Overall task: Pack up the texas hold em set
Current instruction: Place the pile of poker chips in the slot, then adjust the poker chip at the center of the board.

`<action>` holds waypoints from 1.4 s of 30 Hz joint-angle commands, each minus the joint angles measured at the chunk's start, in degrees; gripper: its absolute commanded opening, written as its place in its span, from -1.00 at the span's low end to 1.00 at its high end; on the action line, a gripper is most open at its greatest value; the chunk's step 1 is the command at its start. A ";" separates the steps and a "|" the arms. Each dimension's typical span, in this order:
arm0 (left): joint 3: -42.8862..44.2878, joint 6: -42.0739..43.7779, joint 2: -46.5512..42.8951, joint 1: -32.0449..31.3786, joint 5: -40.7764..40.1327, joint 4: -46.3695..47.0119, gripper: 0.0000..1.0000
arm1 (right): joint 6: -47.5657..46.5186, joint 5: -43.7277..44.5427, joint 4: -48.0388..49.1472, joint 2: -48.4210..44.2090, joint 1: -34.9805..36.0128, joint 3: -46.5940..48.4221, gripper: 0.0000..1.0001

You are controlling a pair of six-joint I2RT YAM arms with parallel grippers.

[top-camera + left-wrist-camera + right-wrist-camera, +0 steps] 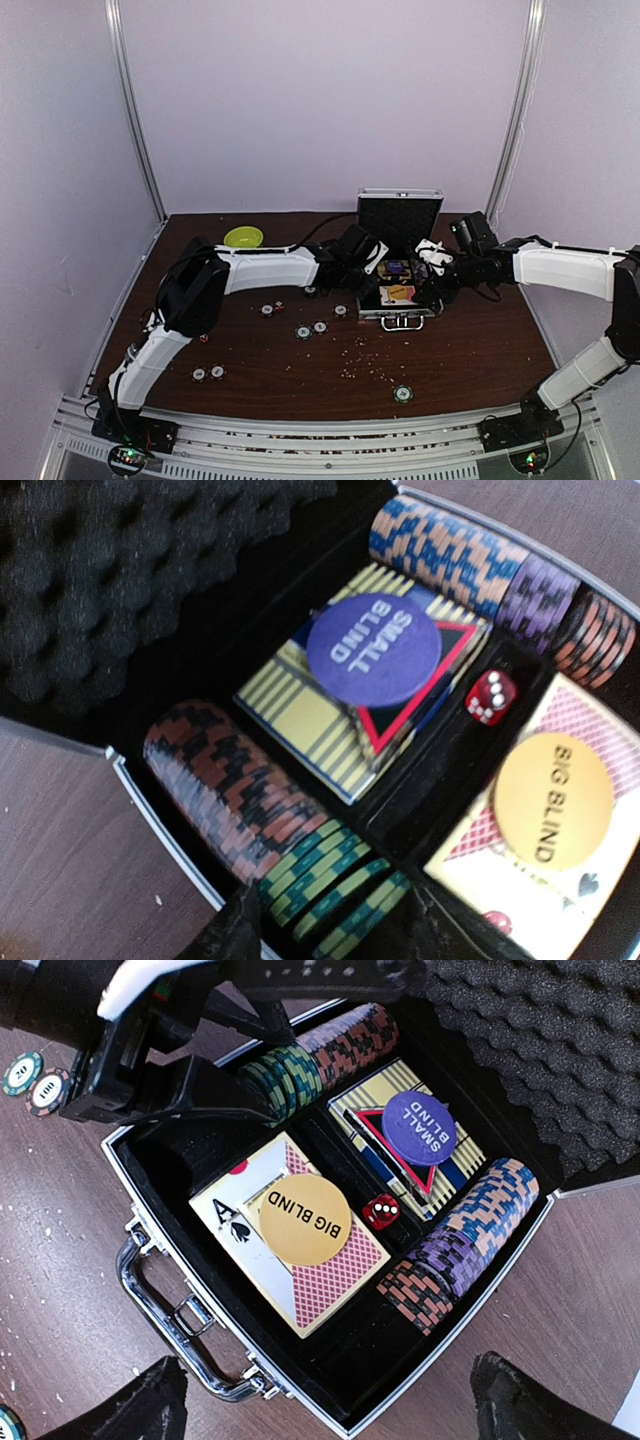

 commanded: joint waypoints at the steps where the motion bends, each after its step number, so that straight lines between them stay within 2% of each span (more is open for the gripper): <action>1: -3.32 0.83 -3.48 0.36 0.62 4.77 -0.01 | 0.23 0.30 0.51 -1.75 0.17 -0.64 1.00; 9: -2.22 0.59 -3.15 0.87 -0.83 3.66 0.02 | 0.13 0.20 0.50 -1.99 0.17 -0.78 1.00; 18: -1.63 -0.32 -4.03 2.34 3.69 3.06 0.03 | -0.03 0.21 0.42 -2.22 0.16 -0.81 1.00; 21: -2.93 0.61 -5.74 2.29 7.04 3.47 0.21 | -0.10 -0.22 0.27 -2.24 0.17 -0.78 1.00; 25: -7.82 1.26 -10.32 2.27 8.63 6.24 0.35 | -0.62 -1.81 -0.60 -2.37 0.21 -0.40 1.00; 29: -11.32 1.37 -15.16 2.29 9.33 5.47 0.35 | -0.74 -2.34 -0.81 -2.69 0.17 -0.30 1.00; 35: -22.65 0.80 -25.54 2.29 10.73 4.17 0.29 | -0.73 -3.35 -1.27 -2.63 0.21 0.08 1.00; 42: -30.09 0.84 -34.33 2.29 6.63 -5.81 0.24 | -0.14 -2.60 -1.34 -3.73 0.16 1.82 1.00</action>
